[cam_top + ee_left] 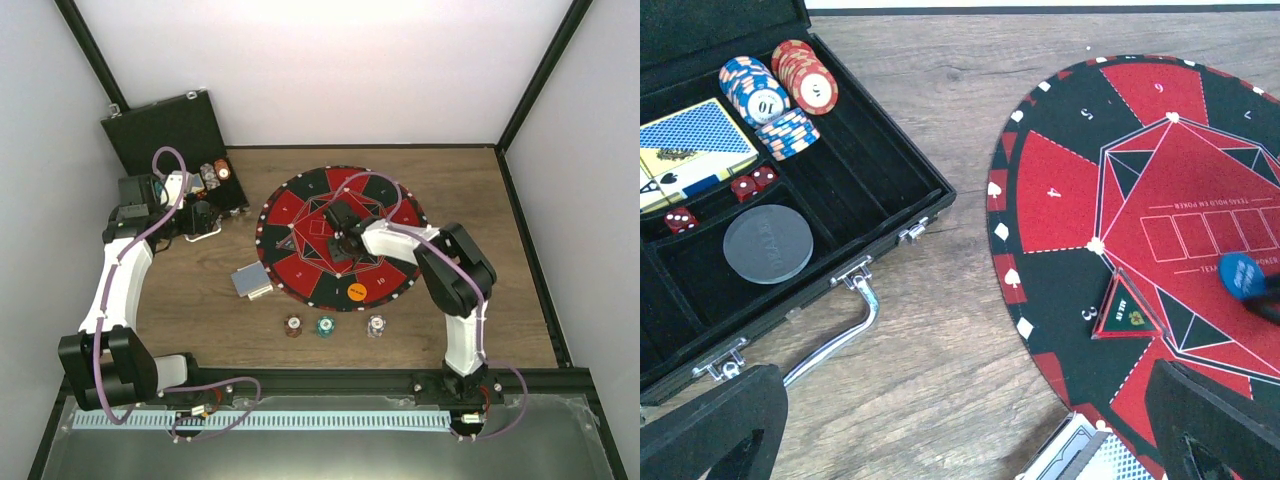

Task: Distribute texas hold em gaming equipment

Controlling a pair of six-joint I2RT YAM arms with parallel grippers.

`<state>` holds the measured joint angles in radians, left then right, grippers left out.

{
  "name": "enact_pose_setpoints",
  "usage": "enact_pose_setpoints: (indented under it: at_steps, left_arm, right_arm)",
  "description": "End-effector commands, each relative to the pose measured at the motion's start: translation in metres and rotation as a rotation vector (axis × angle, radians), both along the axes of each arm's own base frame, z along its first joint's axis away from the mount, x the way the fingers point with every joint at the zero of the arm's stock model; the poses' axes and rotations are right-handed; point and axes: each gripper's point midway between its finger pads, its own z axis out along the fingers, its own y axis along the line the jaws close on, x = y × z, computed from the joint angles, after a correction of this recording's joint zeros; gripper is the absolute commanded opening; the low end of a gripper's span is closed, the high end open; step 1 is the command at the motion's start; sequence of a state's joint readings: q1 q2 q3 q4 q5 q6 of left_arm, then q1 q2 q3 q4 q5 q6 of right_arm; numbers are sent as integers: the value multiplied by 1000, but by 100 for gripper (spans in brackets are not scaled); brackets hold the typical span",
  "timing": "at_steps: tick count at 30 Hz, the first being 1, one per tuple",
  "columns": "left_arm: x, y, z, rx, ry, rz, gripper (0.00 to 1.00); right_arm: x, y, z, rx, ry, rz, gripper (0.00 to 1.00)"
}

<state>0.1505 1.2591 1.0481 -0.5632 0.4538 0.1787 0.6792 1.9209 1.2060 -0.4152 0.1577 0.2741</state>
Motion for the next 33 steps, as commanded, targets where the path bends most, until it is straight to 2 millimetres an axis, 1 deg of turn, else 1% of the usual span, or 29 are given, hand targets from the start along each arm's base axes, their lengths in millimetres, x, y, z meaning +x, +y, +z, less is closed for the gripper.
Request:
enact_pose_setpoints:
  at_steps: [1,6,9,11,14,17,22,25,27,29,30,32,33]
  left_arm:
    - [1,0,4,-7,1,-1,100]
    - [0,-1,2,-7,7,-9,100]
    - [0,-1,3,-9,9,-13,100]
    - [1,-2,2,-10,10,-15,100]
    - [1,-2,3,-12,12,-18,100]
    - [1,-4,3,-18,12,-31,100]
    - [1,-5,3,-26,16,-32,100]
    - [0,-4,3,-23,21,-31,100]
    - [-1,-4,3,-18,23,-33,100]
    - [-3,-5,3,-15,25,-37,100]
    - [-3,-5,3,-16,24,-38,100]
    - [-4,-6,3,-19,23,-42,100]
    - [-5,-7,4,-22,22,-47,100]
  right_arm:
    - [55,-9,-1,-15,-59,-39,35]
    - [111,-18,-4,-64,-115,-85,34]
    - [137,-21,-5,-78,-135,-111,33]
    - [150,-22,-8,-88,-146,-117,33]
    - [166,-23,-8,-98,-162,-124,33]
    - [178,-23,-5,-95,-167,-126,33]
    - [190,-23,6,-119,-196,-121,38]
    - [186,-21,21,-105,-189,-125,45]
    - [172,-17,34,-86,-183,-120,51]
    - [147,-10,50,-72,-194,-93,61]
    - [133,-5,56,-67,-199,-77,64]
    - [100,1,65,-46,-190,-54,68]
    - [82,2,72,-29,-187,-47,68]
